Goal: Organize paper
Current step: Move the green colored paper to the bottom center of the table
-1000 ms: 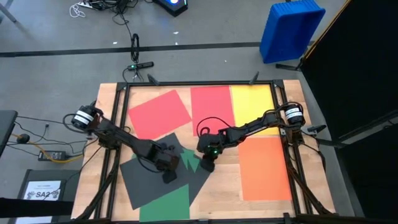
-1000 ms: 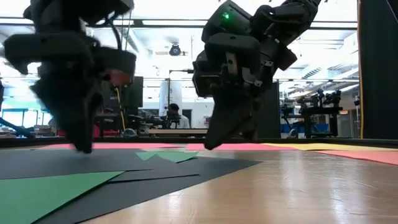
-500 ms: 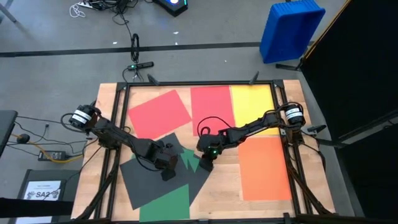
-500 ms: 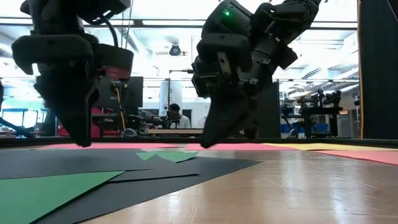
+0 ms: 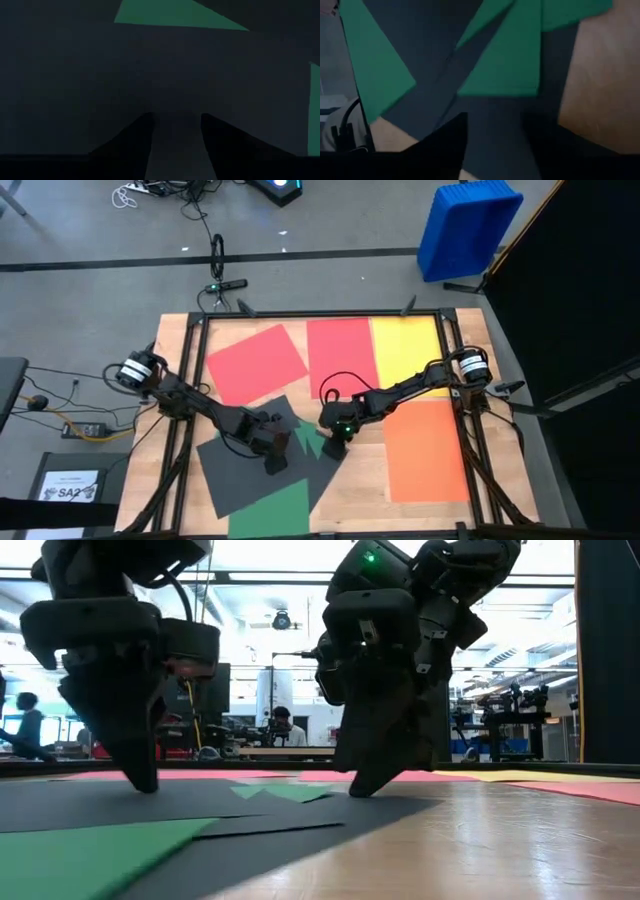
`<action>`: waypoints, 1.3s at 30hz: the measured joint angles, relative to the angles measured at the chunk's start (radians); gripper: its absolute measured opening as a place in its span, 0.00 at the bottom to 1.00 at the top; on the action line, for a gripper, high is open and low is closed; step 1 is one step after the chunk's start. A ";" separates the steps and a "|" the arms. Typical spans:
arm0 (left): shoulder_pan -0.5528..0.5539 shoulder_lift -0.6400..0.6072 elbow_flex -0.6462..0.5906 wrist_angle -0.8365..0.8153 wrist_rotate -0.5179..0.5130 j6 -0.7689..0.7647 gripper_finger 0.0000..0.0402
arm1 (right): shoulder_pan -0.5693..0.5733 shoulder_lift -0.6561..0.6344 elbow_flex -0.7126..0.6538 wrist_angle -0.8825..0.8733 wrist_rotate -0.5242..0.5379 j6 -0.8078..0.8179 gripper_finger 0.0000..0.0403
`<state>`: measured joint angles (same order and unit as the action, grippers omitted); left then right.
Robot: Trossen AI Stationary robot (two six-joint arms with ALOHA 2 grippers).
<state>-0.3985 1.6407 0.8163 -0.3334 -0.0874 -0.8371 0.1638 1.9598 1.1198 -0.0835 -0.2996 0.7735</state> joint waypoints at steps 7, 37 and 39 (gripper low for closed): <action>0.006 0.027 0.004 0.090 0.003 0.023 0.39 | -0.003 0.000 0.000 0.011 0.005 0.013 0.61; 0.006 0.030 0.013 0.061 0.010 0.041 0.39 | -0.037 0.001 -0.001 0.121 -0.193 -0.009 0.55; 0.006 0.030 0.013 0.061 0.010 0.041 0.39 | -0.045 0.001 -0.001 0.121 -0.214 -0.009 0.56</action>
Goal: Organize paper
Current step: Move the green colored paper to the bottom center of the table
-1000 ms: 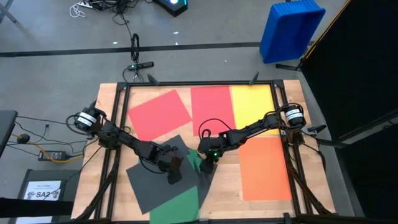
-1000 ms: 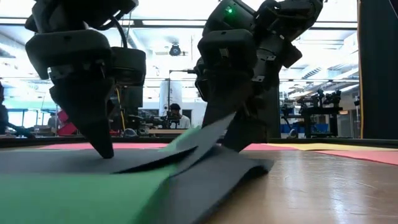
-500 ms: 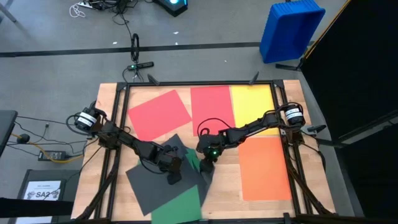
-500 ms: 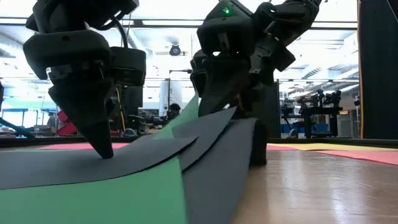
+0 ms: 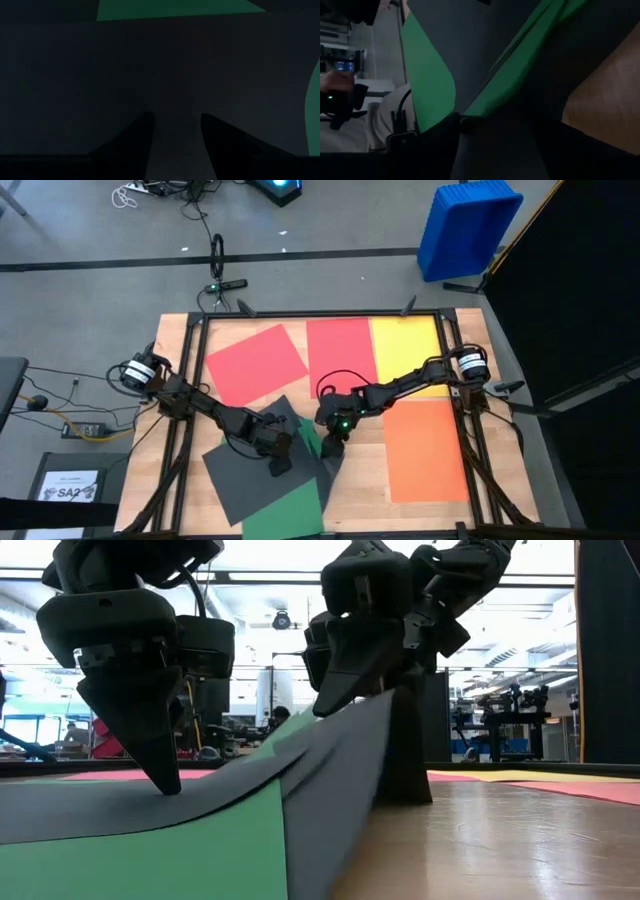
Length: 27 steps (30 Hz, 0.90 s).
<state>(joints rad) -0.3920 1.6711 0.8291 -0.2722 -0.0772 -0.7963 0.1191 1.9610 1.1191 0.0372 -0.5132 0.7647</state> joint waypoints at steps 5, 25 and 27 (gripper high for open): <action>0.000 0.000 -0.001 -0.002 0.000 0.000 0.39 | -0.018 0.000 0.000 0.004 -0.039 0.000 0.57; 0.000 0.000 -0.002 -0.002 -0.001 0.000 0.39 | -0.064 0.000 0.042 -0.022 -0.120 0.000 0.54; 0.000 0.000 -0.002 -0.002 0.000 0.000 0.39 | -0.065 -0.004 0.043 -0.050 -0.131 0.000 0.54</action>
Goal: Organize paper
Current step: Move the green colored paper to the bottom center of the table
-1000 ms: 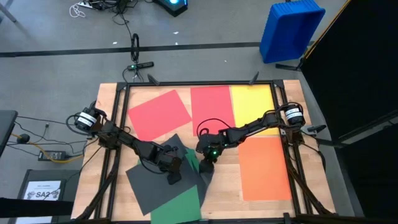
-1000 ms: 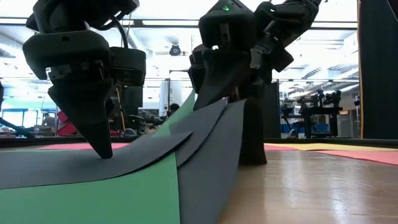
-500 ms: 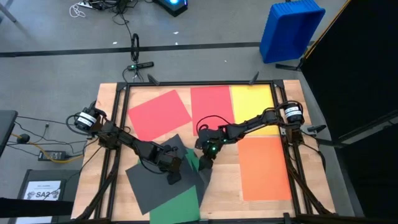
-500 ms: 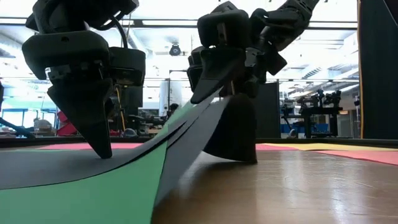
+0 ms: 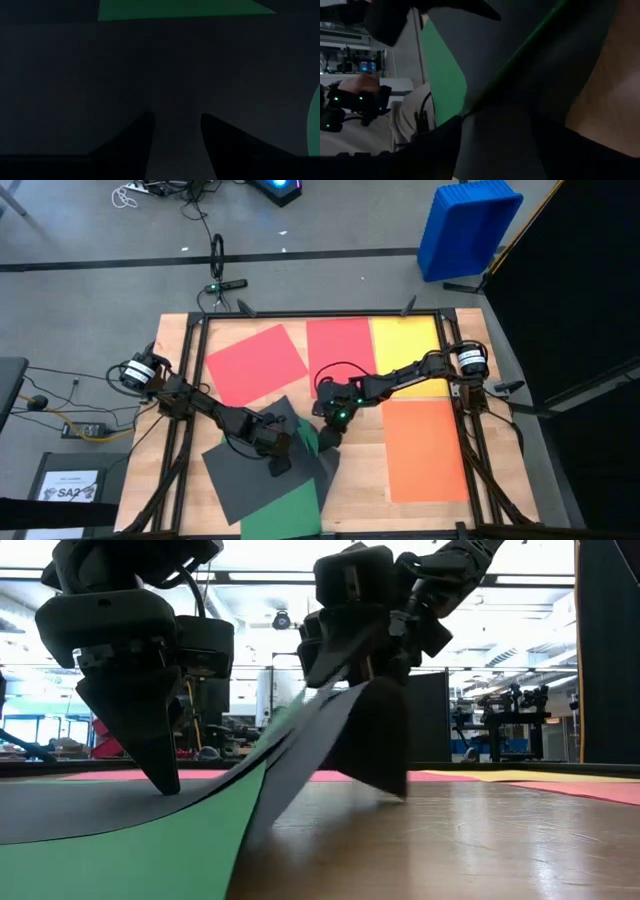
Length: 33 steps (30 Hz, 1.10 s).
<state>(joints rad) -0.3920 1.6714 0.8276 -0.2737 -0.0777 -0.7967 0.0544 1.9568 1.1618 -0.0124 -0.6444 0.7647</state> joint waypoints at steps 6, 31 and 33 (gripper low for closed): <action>0.000 0.000 0.000 0.000 0.000 0.000 0.39 | -0.009 -0.008 0.000 -0.068 -0.007 -0.017 0.51; 0.000 0.000 -0.001 0.018 -0.001 0.005 0.39 | 0.040 0.021 0.002 -0.014 0.168 -0.010 0.47; 0.000 0.000 -0.001 0.018 -0.001 0.005 0.39 | 0.043 0.021 0.000 -0.020 0.189 -0.012 0.46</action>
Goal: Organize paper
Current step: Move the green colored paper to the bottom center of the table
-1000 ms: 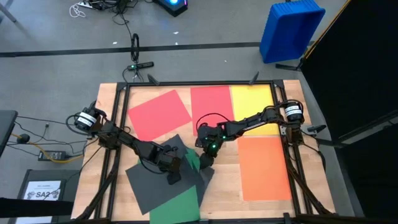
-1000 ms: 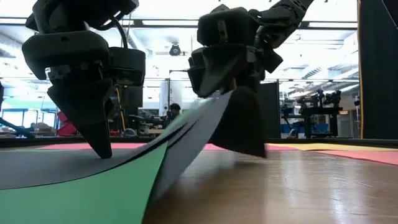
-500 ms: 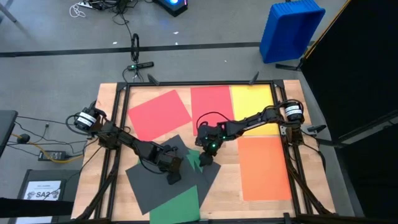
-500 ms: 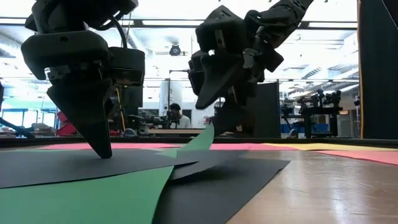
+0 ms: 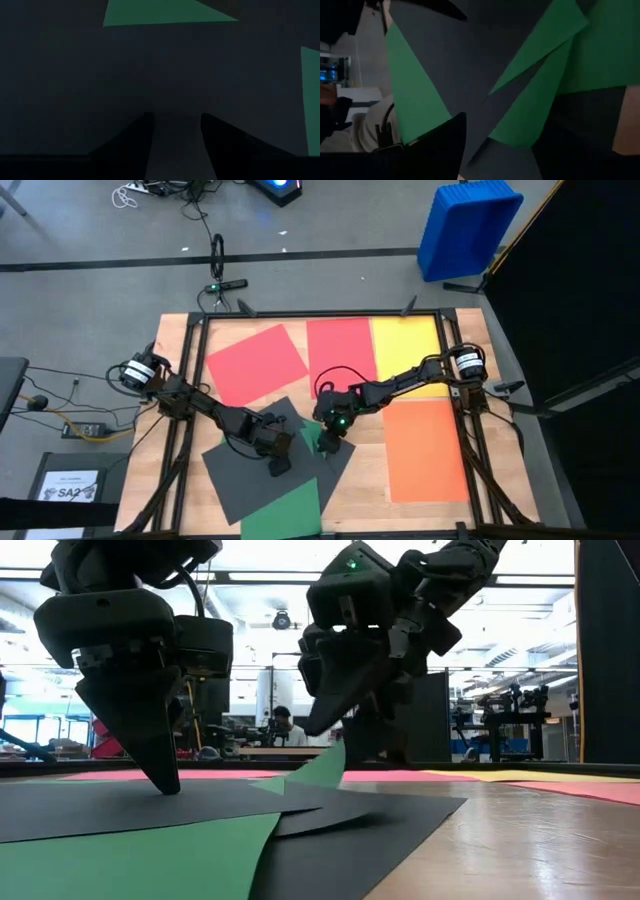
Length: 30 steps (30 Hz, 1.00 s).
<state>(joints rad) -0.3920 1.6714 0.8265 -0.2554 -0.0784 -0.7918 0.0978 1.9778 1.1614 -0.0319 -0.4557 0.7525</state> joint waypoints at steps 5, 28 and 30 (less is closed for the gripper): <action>0.000 0.000 0.000 0.001 -0.001 0.000 0.39 | 0.001 0.021 0.002 0.039 0.015 0.015 0.42; 0.000 -0.035 -0.002 -0.035 0.013 0.031 0.39 | -0.006 0.077 0.001 0.132 -0.045 0.029 0.11; 0.000 -0.037 -0.002 -0.047 0.012 0.032 0.39 | -0.008 0.077 0.001 0.132 -0.060 0.029 0.07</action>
<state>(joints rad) -0.3916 1.6340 0.8242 -0.3020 -0.0661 -0.7601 0.0895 2.0548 1.1622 0.1005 -0.5160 0.7818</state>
